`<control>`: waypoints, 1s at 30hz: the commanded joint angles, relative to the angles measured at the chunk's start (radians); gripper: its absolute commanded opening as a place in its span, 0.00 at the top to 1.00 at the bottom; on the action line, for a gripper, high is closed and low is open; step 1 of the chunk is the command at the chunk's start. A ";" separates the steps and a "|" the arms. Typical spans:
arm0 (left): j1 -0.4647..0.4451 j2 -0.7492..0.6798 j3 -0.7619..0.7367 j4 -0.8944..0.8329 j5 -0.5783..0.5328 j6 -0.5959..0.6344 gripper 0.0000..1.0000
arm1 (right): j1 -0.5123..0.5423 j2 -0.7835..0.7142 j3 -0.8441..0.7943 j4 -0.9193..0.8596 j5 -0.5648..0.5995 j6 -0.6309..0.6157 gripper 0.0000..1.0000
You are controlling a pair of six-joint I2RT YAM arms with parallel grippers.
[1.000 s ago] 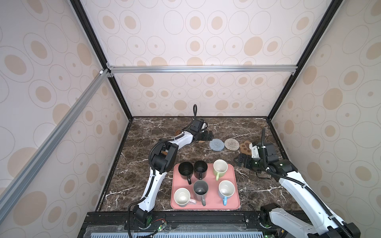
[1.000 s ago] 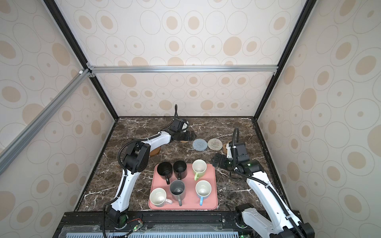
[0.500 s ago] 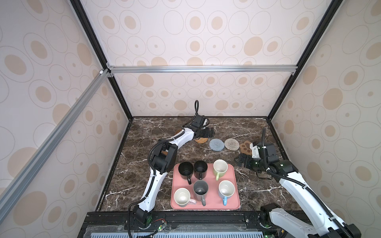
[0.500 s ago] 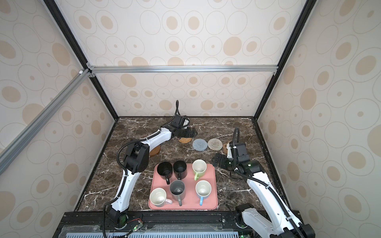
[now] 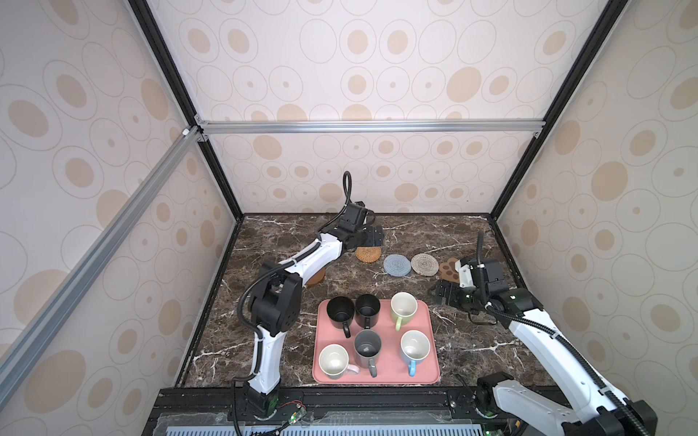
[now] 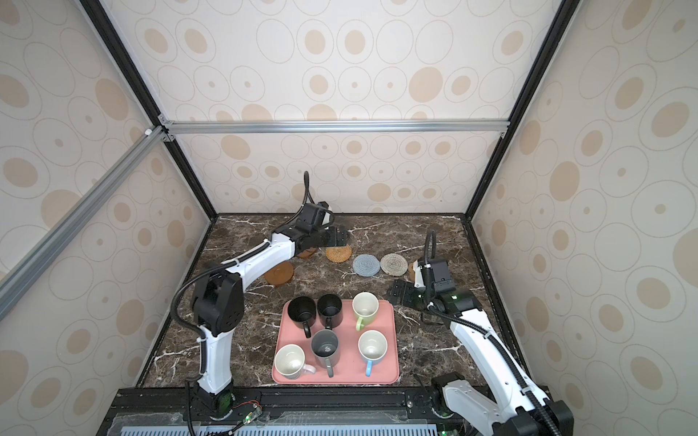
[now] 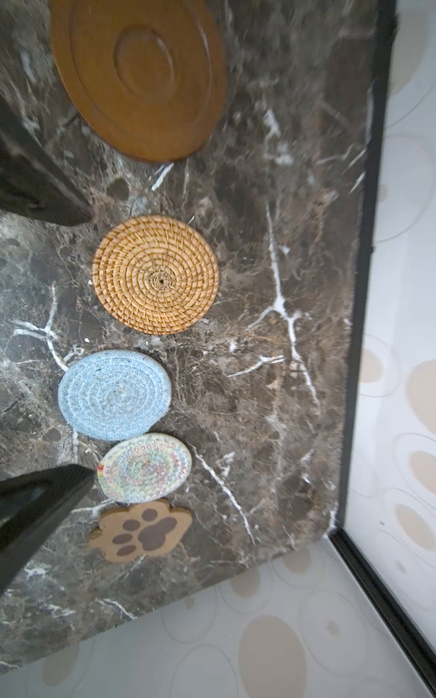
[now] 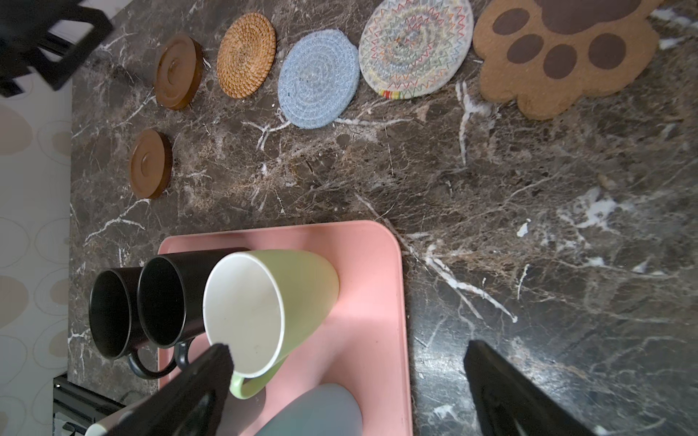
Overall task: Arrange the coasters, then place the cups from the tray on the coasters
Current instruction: 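Draw the left arm back while the right gripper reaches over the light-blue coaster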
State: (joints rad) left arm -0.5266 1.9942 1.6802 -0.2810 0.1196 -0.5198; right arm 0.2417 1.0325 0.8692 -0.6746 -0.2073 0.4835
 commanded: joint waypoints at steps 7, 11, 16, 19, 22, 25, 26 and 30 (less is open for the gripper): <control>0.070 -0.431 -0.534 0.342 0.010 -0.103 0.00 | 0.008 0.320 0.285 0.006 -0.072 -0.061 0.00; 0.083 -0.561 -0.671 0.371 0.020 -0.122 0.00 | 0.008 0.515 0.443 0.029 -0.163 -0.078 0.00; 0.090 -0.644 -0.742 0.302 -0.004 -0.111 0.00 | 0.010 0.733 0.603 0.058 -0.267 -0.068 0.00; 0.092 -0.702 -0.806 0.315 -0.011 -0.128 0.00 | 0.018 0.833 0.656 0.105 -0.325 -0.047 0.00; 0.091 -0.766 -0.894 0.379 -0.006 -0.155 0.00 | 0.032 0.912 0.705 0.116 -0.349 -0.048 0.00; 0.092 -0.816 -0.965 0.426 -0.014 -0.180 0.00 | 0.054 0.986 0.756 0.097 -0.360 -0.056 0.00; 0.092 -0.830 -0.981 0.435 -0.017 -0.187 0.00 | 0.060 1.008 0.770 0.095 -0.364 -0.059 0.00; 0.093 -0.854 -1.022 0.449 -0.021 -0.207 0.00 | 0.064 1.079 0.807 0.100 -0.386 -0.048 0.00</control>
State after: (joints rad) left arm -0.4385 1.1648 0.6689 0.1143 0.1143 -0.6868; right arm 0.2970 2.0789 1.6402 -0.5682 -0.5537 0.4297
